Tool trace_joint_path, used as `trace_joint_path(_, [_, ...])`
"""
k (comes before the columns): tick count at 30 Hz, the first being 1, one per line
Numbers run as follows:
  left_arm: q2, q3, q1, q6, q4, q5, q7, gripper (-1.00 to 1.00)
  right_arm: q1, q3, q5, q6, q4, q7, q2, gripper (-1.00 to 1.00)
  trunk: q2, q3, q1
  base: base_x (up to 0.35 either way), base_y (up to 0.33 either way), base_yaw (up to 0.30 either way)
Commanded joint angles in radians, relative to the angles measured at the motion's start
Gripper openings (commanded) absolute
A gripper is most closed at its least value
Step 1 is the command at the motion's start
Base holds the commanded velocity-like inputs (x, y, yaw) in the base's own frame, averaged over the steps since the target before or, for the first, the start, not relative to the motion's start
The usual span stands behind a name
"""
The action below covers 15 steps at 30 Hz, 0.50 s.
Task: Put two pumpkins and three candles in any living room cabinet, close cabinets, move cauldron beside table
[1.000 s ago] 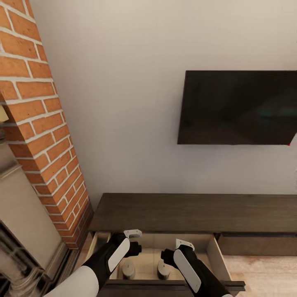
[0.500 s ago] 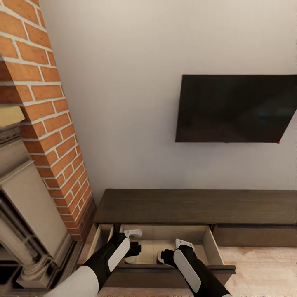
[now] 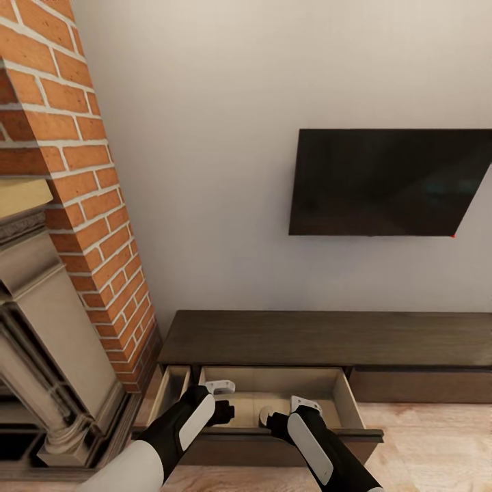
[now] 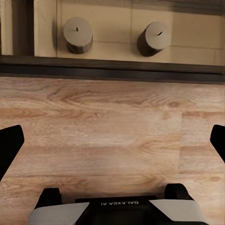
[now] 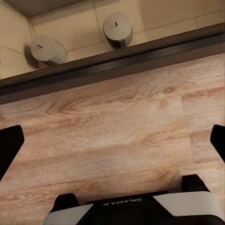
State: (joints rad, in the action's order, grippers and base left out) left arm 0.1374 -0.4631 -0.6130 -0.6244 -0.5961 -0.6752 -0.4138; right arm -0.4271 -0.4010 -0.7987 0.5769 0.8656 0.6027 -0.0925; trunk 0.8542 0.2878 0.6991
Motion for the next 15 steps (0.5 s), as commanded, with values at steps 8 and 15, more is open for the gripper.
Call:
trace_joint_path(8, [-0.001,-0.004,-0.001,-0.001,-0.005,-0.011,-0.009,1.0,-0.001,-0.002,-0.01,0.0,0.001,0.009,0.0,1.0,-0.034,-0.014,-0.019,-0.001,0.0,0.0])
trace_joint_path(15, [-0.001,-0.003,-0.001,-0.001,-0.005,-0.011,-0.008,1.0,-0.001,-0.002,-0.01,0.0,0.001,0.009,0.0,1.0,-0.034,-0.014,-0.019,0.0,0.0,-0.007])
